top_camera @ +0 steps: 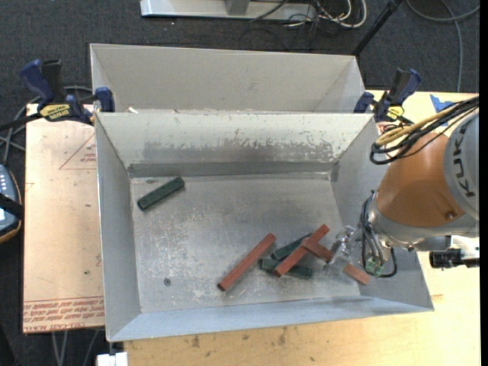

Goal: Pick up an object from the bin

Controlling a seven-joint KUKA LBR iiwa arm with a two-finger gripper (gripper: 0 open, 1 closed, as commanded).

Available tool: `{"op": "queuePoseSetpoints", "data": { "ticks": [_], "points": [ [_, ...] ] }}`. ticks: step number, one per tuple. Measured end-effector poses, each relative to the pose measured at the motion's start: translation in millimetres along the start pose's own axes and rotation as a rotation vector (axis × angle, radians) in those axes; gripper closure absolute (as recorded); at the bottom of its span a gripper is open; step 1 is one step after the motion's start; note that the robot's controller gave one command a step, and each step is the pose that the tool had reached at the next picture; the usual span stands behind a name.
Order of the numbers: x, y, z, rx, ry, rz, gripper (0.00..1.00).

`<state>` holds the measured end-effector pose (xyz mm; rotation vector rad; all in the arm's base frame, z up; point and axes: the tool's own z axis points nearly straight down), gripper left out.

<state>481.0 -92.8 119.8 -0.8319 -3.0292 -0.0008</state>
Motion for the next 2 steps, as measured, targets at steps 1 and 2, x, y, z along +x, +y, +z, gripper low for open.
{"op": "queuePoseSetpoints", "data": {
  "ticks": [1, 2],
  "points": [
    [-0.5, 0.3, -10.7, -0.001, -0.004, -0.001, 1.0],
    [-0.2, 0.3, -19.3, -0.001, -0.003, -0.001, 1.0]
  ]
}}
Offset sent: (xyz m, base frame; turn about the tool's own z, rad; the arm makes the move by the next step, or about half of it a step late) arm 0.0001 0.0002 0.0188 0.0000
